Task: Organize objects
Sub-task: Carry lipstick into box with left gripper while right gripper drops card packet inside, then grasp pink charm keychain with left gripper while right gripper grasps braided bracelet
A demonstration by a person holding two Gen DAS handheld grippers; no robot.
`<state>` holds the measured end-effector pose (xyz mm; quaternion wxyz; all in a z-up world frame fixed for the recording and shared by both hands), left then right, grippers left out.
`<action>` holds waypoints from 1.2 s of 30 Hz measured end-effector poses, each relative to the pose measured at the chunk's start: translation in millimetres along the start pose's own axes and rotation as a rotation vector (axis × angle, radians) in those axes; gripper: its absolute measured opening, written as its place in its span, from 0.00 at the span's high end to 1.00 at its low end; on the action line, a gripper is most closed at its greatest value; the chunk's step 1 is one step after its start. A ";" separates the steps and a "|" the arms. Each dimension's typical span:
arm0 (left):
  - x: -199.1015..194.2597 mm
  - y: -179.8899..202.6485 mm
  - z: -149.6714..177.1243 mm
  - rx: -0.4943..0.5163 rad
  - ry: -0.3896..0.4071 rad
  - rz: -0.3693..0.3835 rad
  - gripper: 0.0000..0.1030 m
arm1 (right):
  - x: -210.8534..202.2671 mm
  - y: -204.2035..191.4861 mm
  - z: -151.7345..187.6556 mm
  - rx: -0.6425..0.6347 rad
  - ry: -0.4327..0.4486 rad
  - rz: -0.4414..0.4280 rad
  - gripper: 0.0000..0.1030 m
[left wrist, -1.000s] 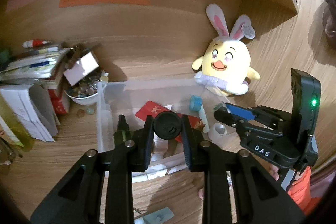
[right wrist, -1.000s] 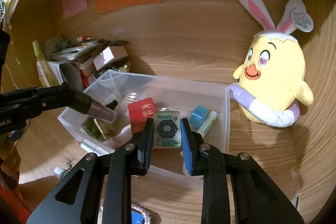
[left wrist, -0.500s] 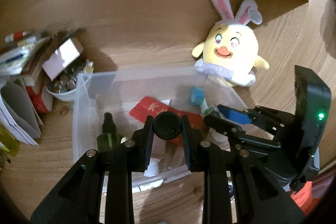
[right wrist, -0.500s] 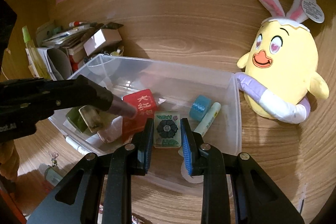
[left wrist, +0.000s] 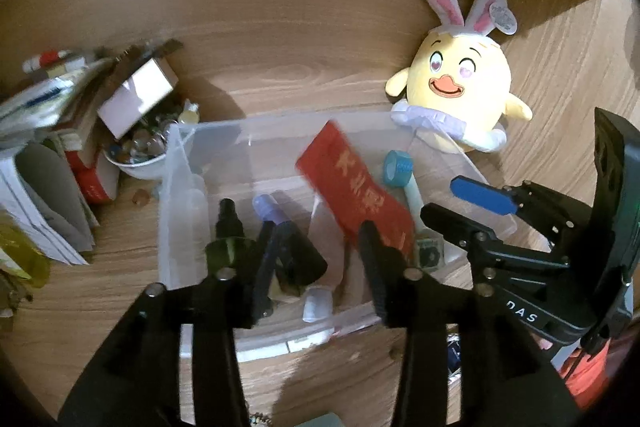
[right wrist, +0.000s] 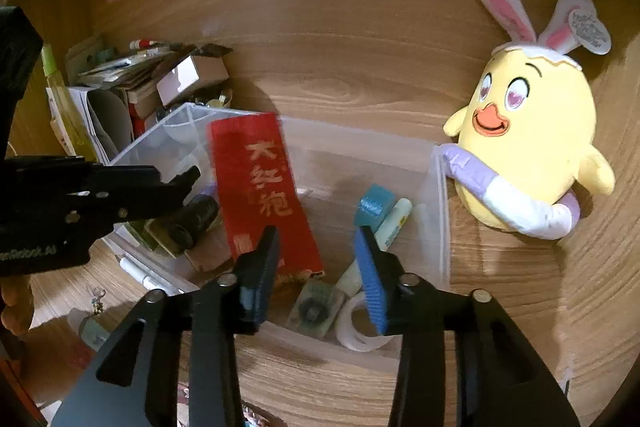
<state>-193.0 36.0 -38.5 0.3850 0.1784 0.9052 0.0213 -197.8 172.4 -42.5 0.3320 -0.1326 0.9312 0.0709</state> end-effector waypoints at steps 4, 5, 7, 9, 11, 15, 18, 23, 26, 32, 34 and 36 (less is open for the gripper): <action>-14.5 1.8 0.9 0.021 0.025 -0.016 0.48 | -9.1 -1.2 -2.3 0.000 0.018 0.004 0.50; -18.3 2.1 1.4 0.027 0.034 -0.025 0.44 | -12.4 -1.9 -2.6 -0.001 0.022 0.006 0.49; -26.9 1.7 2.4 0.038 0.054 -0.048 0.39 | -17.4 -2.4 -2.4 -0.001 0.028 0.008 0.45; -34.5 0.8 4.0 0.046 0.067 -0.063 0.32 | -24.6 -3.1 -1.8 0.001 0.037 0.008 0.40; -41.4 -0.4 6.1 0.044 0.075 -0.073 0.27 | -33.2 -4.7 -0.7 0.001 0.048 0.006 0.38; -53.5 -3.7 13.7 0.044 0.085 -0.086 0.21 | -49.7 -8.4 3.4 -0.008 0.064 0.012 0.36; -60.0 -7.4 22.0 0.046 0.085 -0.102 0.18 | -61.3 -12.2 8.4 -0.013 0.074 0.010 0.30; -65.7 -14.0 39.8 0.044 0.058 -0.112 0.18 | -73.9 -20.3 20.2 -0.017 0.070 -0.018 0.25; -66.1 -17.9 53.7 0.041 0.029 -0.118 0.18 | -76.3 -26.4 28.1 -0.032 0.059 -0.021 0.25; -68.0 -22.6 80.6 0.029 -0.013 -0.128 0.18 | -73.9 -36.6 47.9 -0.049 0.015 -0.036 0.25; -68.5 -23.0 88.6 0.026 -0.025 -0.128 0.18 | -70.3 -38.6 57.5 -0.048 -0.012 -0.054 0.24; -68.6 -22.3 96.8 0.026 -0.037 -0.126 0.18 | -66.0 -40.7 67.4 -0.043 -0.045 -0.079 0.24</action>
Point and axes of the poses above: each gripper's, at about its wrist camera, not at the fingertips, and x roughly the way its jaws point, y to its right, z to its underside, the point moved 5 cm from there along x, roughly the way its jaws point, and after that the axes turned 2 degrees about z, right-handed, at the moved point
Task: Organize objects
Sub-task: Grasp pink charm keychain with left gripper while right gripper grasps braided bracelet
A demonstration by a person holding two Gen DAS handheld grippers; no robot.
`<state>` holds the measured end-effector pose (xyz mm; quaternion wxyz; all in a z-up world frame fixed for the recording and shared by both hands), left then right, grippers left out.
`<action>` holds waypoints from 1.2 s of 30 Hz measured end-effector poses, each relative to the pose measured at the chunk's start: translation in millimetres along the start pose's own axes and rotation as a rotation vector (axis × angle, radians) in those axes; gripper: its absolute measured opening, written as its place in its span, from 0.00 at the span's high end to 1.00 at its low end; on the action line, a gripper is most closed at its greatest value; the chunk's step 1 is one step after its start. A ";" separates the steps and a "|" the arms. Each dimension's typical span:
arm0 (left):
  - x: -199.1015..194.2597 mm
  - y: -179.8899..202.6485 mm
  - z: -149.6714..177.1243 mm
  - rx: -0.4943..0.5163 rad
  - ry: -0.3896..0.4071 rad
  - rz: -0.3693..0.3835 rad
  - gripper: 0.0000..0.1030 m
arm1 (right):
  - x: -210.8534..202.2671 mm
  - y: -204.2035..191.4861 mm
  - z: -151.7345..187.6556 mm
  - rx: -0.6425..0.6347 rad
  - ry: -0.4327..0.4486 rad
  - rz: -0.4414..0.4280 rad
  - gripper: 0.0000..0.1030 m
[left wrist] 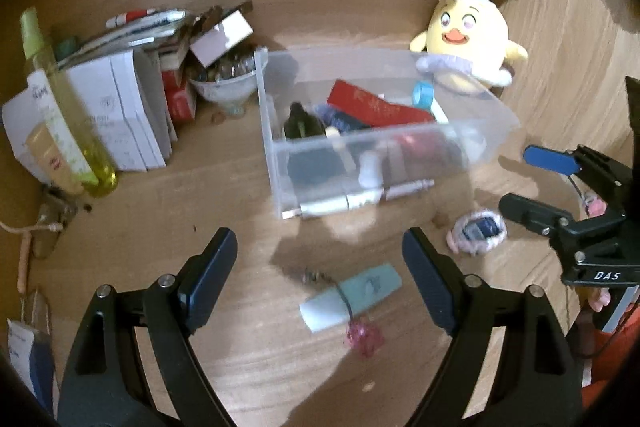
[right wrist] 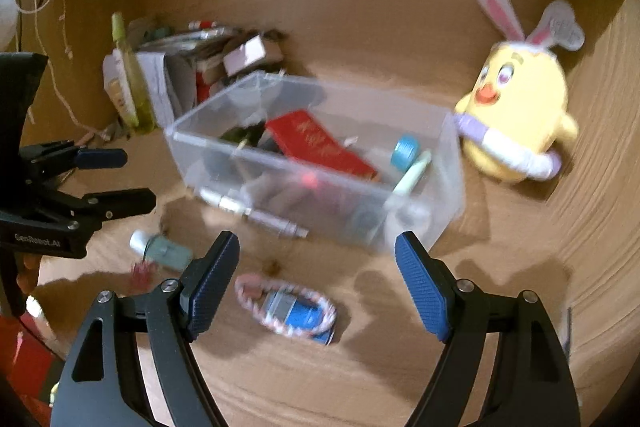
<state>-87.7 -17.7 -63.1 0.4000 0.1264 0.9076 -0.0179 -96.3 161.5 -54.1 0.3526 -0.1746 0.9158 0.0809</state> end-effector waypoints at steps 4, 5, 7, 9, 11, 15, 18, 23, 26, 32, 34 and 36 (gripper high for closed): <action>1.0 2.4 15.6 -0.005 -0.025 0.010 0.17 | 9.1 -2.2 18.3 0.012 -0.058 -0.035 0.24; 1.9 3.5 20.2 -0.012 -0.034 0.017 0.17 | 12.0 -2.1 21.9 0.012 -0.073 -0.038 0.24; 3.3 5.7 28.4 -0.018 -0.047 0.021 0.17 | 16.6 -1.8 25.6 0.015 -0.093 -0.046 0.24; 3.4 7.3 36.7 -0.025 -0.057 0.024 0.17 | 22.5 -3.5 28.0 0.014 -0.119 -0.062 0.24; 2.7 8.6 44.6 -0.035 -0.067 0.034 0.17 | 26.8 -7.1 29.6 -0.005 -0.136 -0.071 0.24; 3.2 9.6 57.3 -0.044 -0.081 0.031 0.17 | 36.8 -19.6 29.2 -0.074 -0.154 -0.064 0.24; 4.5 10.7 66.2 -0.043 -0.090 0.029 0.19 | 45.6 -24.2 28.5 -0.097 -0.170 -0.059 0.24; 5.6 13.6 72.2 -0.032 -0.091 0.038 0.37 | 56.7 -21.8 24.9 -0.093 -0.185 -0.058 0.26; 6.2 15.3 71.0 -0.029 -0.088 0.054 0.43 | 58.9 -22.7 24.0 -0.103 -0.188 -0.075 0.43; 8.5 21.1 68.0 -0.014 -0.073 0.070 0.74 | 59.6 -24.5 23.8 -0.119 -0.169 -0.084 0.68; 9.1 23.1 67.5 -0.009 -0.069 0.079 0.76 | 59.5 -23.9 23.4 -0.120 -0.164 -0.085 0.77; 9.5 24.4 67.2 -0.006 -0.064 0.081 0.77 | 59.6 -22.6 22.7 -0.116 -0.161 -0.082 0.87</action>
Point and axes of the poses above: each gripper's, at about its wrist camera, not at the fingertips, and x roughly the way its jaws point, y to its right, z to its underside, the point moved 5 cm from there along x, roughly the way its jaws point, and after that the axes turned 2 degrees about z, right-handed, at the moved point
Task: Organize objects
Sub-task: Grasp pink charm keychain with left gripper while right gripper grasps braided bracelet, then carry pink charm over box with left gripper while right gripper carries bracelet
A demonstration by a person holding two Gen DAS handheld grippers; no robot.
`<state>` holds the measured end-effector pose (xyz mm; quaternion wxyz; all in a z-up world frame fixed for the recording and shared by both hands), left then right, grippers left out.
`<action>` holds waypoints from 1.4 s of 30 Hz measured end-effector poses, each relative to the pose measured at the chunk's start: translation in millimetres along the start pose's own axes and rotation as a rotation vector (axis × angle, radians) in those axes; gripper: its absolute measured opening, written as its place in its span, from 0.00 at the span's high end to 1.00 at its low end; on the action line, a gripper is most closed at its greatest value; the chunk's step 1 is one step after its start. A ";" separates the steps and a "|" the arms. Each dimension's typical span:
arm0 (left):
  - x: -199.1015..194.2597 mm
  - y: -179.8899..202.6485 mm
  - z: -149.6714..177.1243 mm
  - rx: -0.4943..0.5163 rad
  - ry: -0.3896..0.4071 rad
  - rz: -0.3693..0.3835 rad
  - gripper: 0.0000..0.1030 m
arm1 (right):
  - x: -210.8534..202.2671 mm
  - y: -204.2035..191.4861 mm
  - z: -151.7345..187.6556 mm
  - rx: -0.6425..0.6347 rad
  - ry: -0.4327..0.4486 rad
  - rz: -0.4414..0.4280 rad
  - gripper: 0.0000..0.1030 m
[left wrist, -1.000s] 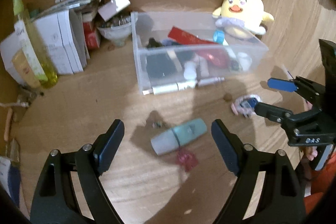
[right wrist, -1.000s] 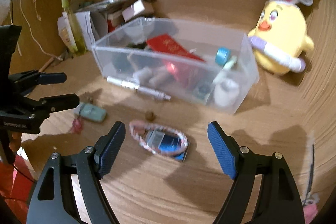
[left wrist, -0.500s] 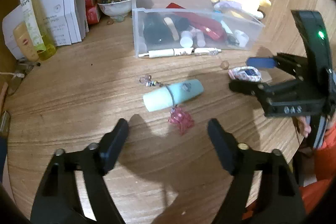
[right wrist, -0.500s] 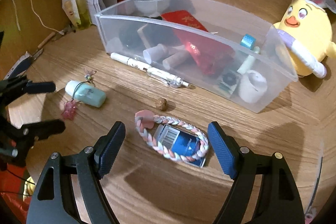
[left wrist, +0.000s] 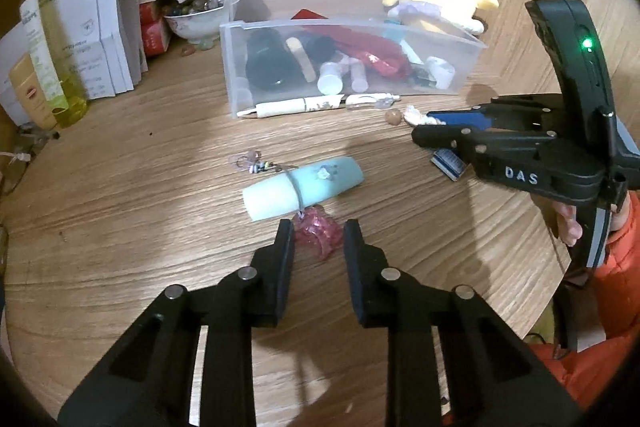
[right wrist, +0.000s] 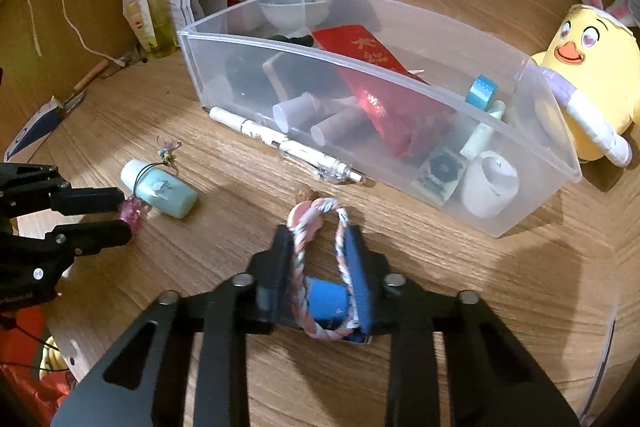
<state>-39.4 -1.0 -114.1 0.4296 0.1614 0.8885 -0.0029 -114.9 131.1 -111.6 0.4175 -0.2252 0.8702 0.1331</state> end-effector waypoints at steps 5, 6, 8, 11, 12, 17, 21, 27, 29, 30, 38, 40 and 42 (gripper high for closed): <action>-1.5 0.0 -1.5 -0.021 0.005 0.034 0.81 | -9.1 7.3 -2.4 0.029 0.037 -0.001 0.91; -2.4 0.0 -1.6 -0.024 0.009 0.032 0.81 | -11.2 8.4 -2.6 0.034 0.043 -0.002 0.91; -5.1 0.5 -3.6 -0.030 0.019 0.032 0.81 | -16.3 10.9 -3.7 0.044 0.056 -0.003 0.91; -12.0 0.7 -8.4 -0.035 0.043 0.035 0.81 | -25.4 14.3 -5.4 0.061 0.081 -0.002 0.91; -13.8 1.0 -10.1 -0.034 0.048 0.035 0.81 | -29.0 15.6 -6.6 0.067 0.091 -0.003 0.91; -27.1 2.2 -20.4 -0.028 0.097 0.027 0.81 | -44.1 19.7 -12.1 0.085 0.134 -0.002 0.91; -33.5 -0.9 -30.2 -0.034 0.125 0.018 0.81 | -53.9 21.5 -17.4 0.090 0.165 0.002 0.91; -46.0 -7.7 -45.5 -0.052 0.181 0.010 0.81 | -65.4 26.9 -22.7 0.107 0.198 0.006 0.91; -52.1 -9.0 -52.1 -0.054 0.203 0.009 0.81 | -69.1 29.2 -24.5 0.112 0.210 0.006 0.91; -55.3 -9.8 -55.7 -0.055 0.215 0.008 0.81 | -70.6 30.2 -25.3 0.115 0.216 0.005 0.91; -71.7 -14.3 -79.4 -0.061 0.269 0.018 0.81 | -82.8 35.4 -36.4 0.123 0.266 -0.003 0.91; -74.5 -14.1 -85.9 -0.059 0.277 0.022 0.81 | -85.1 36.9 -39.6 0.125 0.276 -0.005 0.91; -77.1 -12.6 -91.3 -0.053 0.284 0.025 0.81 | -87.9 39.0 -43.6 0.128 0.289 -0.004 0.91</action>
Point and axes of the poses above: each gripper's, at about its wrist camera, not at the fingertips, and x roughly the way its jaws point, y to its right, z to its underside, the point moved 5 cm from there along x, roughly the way its jaws point, and after that the axes turned 2 degrees about z, right-handed, at the moved point
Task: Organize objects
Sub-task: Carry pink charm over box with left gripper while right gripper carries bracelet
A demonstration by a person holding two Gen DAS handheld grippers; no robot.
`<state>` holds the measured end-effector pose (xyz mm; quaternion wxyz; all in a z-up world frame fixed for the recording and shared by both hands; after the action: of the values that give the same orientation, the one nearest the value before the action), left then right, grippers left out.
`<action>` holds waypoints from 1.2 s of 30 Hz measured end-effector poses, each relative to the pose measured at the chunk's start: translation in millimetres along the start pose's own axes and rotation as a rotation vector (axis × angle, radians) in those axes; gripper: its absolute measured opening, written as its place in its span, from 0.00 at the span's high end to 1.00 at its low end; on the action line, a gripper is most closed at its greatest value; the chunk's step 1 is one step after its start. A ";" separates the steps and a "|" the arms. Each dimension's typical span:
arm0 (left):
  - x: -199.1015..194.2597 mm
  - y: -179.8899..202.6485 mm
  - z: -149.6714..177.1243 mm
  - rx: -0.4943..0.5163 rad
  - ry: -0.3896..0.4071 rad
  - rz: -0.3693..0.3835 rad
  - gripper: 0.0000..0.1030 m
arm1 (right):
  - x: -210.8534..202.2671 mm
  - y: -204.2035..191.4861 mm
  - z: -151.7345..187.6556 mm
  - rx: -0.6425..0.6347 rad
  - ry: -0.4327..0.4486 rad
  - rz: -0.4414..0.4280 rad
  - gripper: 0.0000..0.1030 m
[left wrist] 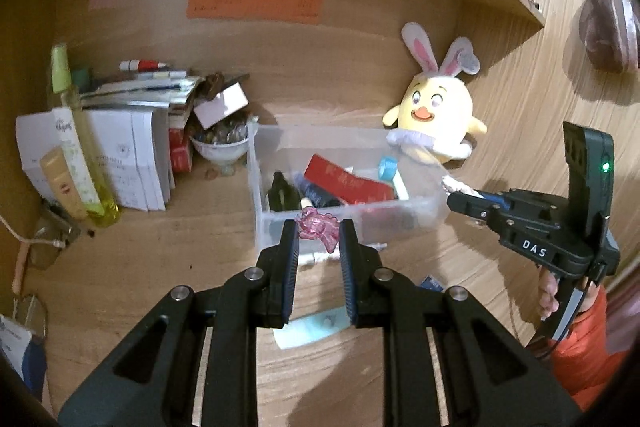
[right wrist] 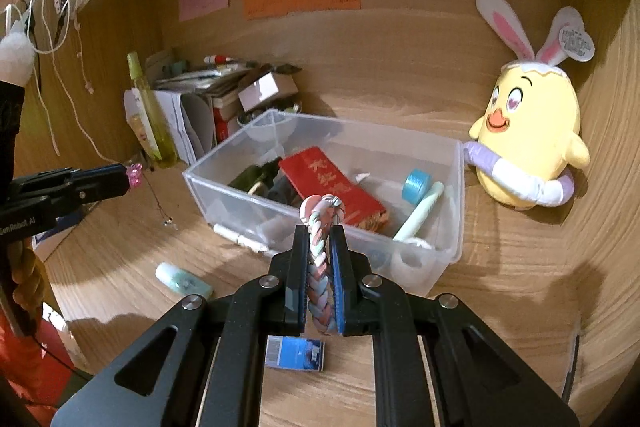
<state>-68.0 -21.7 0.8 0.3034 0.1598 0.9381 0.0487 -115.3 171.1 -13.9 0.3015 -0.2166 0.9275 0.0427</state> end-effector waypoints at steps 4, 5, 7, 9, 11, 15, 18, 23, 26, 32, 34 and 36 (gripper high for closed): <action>-1.1 5.9 -13.3 0.027 0.026 -0.003 0.81 | -0.6 2.3 -8.4 0.002 0.024 0.008 0.91; -0.5 7.1 -16.5 0.030 0.030 0.000 0.81 | 0.0 2.9 -11.1 0.006 0.030 0.006 0.91; 0.3 9.6 -21.2 0.036 0.036 0.002 0.81 | 1.0 3.8 -15.2 0.008 0.039 0.004 0.91; 0.9 12.4 -27.2 0.045 0.047 0.004 0.81 | 2.0 4.9 -19.5 0.011 0.049 0.002 0.91; 1.5 15.0 -32.9 0.051 0.056 0.005 0.81 | 3.2 6.5 -24.1 0.013 0.056 0.002 0.91; 6.4 18.0 -46.7 0.061 0.069 0.009 0.81 | 6.7 10.1 -33.6 0.018 0.073 0.005 0.91; 14.2 19.0 -55.3 0.064 0.066 0.022 0.81 | 11.2 12.7 -39.8 0.020 0.078 0.005 0.91; 27.2 18.0 -67.8 0.049 0.067 0.043 0.81 | 21.6 15.8 -48.1 0.011 0.070 0.008 0.91; 36.6 16.8 -73.2 0.048 0.069 0.040 0.81 | 30.1 18.2 -51.3 0.007 0.059 0.013 0.91; 72.8 3.0 -68.9 0.013 0.008 0.012 0.81 | 50.8 22.6 -48.3 0.003 0.024 0.010 0.91; 85.3 -3.7 -65.1 -0.004 -0.020 0.005 0.81 | 59.6 25.3 -45.5 0.010 0.003 0.006 0.91; 97.7 -9.3 -60.6 -0.020 -0.056 0.002 0.81 | 67.1 27.7 -42.6 0.014 -0.018 0.007 0.91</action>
<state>-180.7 2.0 -5.9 0.3309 0.1591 0.9286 0.0541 -198.8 162.0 -19.4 0.3110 -0.2110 0.9258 0.0393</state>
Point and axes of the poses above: each gripper's, at about its wrist camera, not at the fingertips, and x roughly the way its jaws point, y to its right, z to its underside, the point moved 5 cm from there along x, roughly the way its jaws point, and after that the axes turned 2 degrees about z, right-handed, at the moved point
